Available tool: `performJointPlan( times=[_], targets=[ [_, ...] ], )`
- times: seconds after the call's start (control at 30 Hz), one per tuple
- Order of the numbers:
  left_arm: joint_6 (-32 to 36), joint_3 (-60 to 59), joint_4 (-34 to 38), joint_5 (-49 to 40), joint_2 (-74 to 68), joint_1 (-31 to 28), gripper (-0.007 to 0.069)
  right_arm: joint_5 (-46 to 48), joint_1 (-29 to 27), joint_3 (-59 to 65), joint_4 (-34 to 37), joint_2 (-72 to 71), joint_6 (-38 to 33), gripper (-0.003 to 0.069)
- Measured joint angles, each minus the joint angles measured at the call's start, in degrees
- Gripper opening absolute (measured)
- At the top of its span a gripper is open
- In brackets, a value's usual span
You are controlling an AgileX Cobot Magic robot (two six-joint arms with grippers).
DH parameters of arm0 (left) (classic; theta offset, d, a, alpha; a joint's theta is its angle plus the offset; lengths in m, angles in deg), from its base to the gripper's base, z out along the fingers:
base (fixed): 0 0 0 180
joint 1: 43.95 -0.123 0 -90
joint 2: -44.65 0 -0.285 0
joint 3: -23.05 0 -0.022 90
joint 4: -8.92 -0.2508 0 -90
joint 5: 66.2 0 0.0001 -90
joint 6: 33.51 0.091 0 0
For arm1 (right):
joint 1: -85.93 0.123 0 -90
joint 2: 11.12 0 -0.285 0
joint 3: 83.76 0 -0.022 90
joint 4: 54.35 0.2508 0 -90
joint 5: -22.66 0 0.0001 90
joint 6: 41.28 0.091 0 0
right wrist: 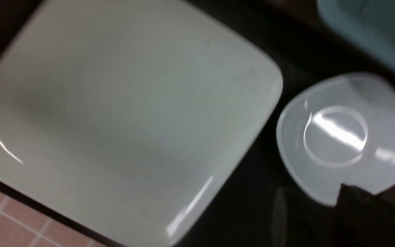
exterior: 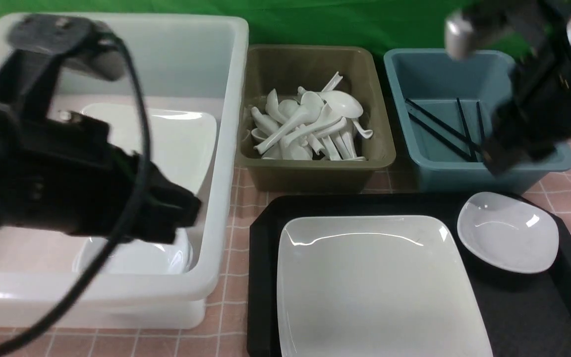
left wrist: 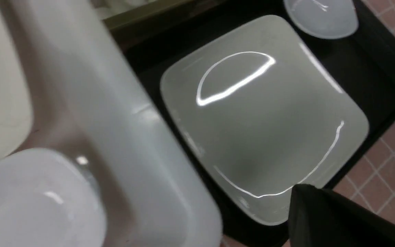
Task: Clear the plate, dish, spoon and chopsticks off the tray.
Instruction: Use the right arm to grab a small plate from the dinner plate
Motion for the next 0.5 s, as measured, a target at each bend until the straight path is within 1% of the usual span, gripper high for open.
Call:
performJointPlan(
  times=[0.03, 0.07, 0.1, 0.13, 0.17, 0.23, 0.3, 0.37, 0.5],
  targets=[
    [-0.01, 0.0, 0.0, 1.24, -1.16, 1.79, -0.0001, -1.28, -0.99, 3.6, -0.02, -0.31, -0.43, 0.0325],
    [-0.01, 0.0, 0.0, 3.06, -3.92, 4.22, -0.0001, -4.83, -3.26, 9.28, -0.17, -0.64, -1.27, 0.0399],
    [-0.01, 0.0, 0.0, 4.54, -5.47, 6.0, -0.0001, -7.89, -4.16, 12.24, -0.47, -0.6, -1.96, 0.0444],
    [0.04, 0.0, 0.0, 5.57, -7.29, 7.53, -0.0001, -10.45, -4.89, 15.61, -1.03, -0.6, -2.47, 0.0474],
    [0.04, 0.0, 0.05, 5.79, -7.65, 7.82, -0.0001, -11.15, -5.18, 16.25, -1.14, -0.6, -2.56, 0.048],
    [0.1, 0.0, 0.18, 8.72, -11.14, 10.19, -0.0001, -19.18, -6.15, 22.43, -3.38, -0.1, -3.36, 0.0532],
    [0.18, 0.0, 0.24, 10.67, -14.18, 11.26, -0.0001, -25.15, -6.15, 25.66, -5.87, 0.81, -3.68, 0.0548],
    [0.18, 0.0, 0.18, 11.01, -16.13, 11.38, -0.0001, -29.3, -6.15, 26.58, -6.73, 2.18, -3.91, 0.0552],
    [0.18, 0.0, -0.89, 11.05, -17.9, 11.32, -0.0001, -34.98, -6.15, 26.8, -7.15, 5.14, -4.56, 0.0553]
  ],
)
